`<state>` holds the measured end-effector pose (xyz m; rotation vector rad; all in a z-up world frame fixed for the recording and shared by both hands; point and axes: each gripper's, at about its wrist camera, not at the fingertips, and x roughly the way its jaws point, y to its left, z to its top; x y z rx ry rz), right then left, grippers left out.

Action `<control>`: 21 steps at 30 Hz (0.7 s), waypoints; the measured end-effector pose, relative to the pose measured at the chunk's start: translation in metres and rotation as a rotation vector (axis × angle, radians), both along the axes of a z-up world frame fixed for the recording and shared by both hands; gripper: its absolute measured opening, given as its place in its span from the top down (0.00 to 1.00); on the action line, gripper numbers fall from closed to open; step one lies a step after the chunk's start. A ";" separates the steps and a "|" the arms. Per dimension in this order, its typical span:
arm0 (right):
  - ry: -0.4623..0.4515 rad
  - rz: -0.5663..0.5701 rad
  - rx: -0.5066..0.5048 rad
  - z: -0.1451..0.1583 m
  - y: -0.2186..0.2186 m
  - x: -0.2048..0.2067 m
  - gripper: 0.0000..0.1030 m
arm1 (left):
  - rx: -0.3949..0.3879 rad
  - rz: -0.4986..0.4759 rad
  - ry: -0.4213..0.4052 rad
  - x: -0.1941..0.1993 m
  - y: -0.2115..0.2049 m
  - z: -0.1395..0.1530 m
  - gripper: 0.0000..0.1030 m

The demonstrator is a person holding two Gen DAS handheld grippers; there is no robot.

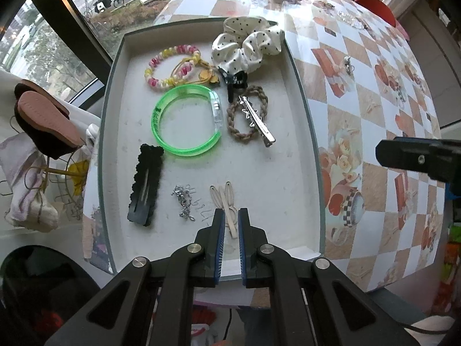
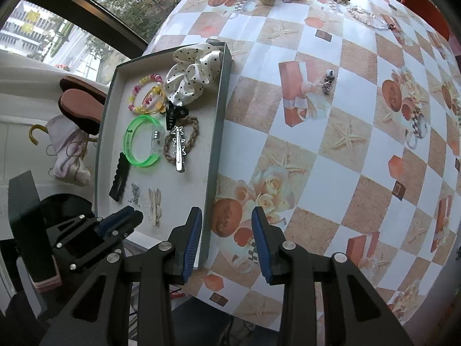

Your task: Organize jewelry

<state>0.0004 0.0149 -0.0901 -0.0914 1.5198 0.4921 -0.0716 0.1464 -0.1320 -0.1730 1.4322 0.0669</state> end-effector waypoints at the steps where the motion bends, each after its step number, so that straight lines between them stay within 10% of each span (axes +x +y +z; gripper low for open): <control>1: -0.003 0.004 -0.001 0.001 0.001 -0.001 0.60 | -0.001 0.004 -0.003 -0.001 0.001 0.002 0.77; 2: -0.005 0.007 -0.002 0.002 0.001 -0.002 0.59 | 0.001 0.009 -0.003 -0.001 0.002 0.004 0.22; 3: -0.008 0.011 -0.003 0.003 0.002 -0.003 0.57 | 0.016 0.019 -0.005 -0.002 0.003 0.006 0.01; 8: -0.037 0.034 -0.007 0.014 0.007 -0.008 0.49 | 0.045 0.044 -0.037 -0.003 0.007 0.022 0.00; 13: -0.094 0.068 -0.016 0.032 0.016 -0.011 0.21 | 0.112 0.072 -0.066 -0.008 0.012 0.042 0.00; 21: -0.199 0.115 -0.043 0.066 0.029 -0.018 0.16 | 0.155 0.147 -0.108 -0.017 0.030 0.082 0.00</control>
